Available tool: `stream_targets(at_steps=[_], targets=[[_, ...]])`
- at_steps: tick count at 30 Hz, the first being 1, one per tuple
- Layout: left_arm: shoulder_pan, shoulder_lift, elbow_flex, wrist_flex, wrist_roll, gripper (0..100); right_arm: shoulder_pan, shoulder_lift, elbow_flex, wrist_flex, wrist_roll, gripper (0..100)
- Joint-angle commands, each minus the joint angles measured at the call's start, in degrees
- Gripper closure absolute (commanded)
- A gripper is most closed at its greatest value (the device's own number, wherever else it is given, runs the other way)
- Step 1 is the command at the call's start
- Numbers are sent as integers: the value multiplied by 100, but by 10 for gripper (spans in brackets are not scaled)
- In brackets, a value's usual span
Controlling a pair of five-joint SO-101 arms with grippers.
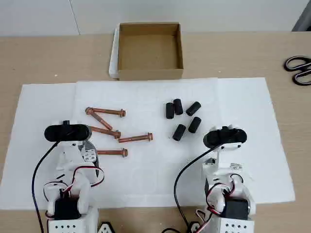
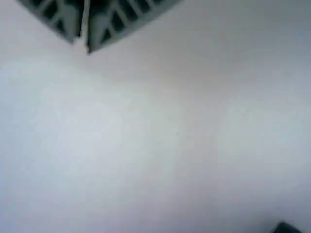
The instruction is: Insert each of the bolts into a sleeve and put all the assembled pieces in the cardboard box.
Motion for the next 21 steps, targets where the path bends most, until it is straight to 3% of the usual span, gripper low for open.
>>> stream_targets(at_steps=[1, 21], targets=[[0, -70, -31, -132, 18, 994, 13, -48, -26, -119, 53, 995], [360, -70, -31, -114, -9, 994, -4, -48, -26, -119, 53, 995]])
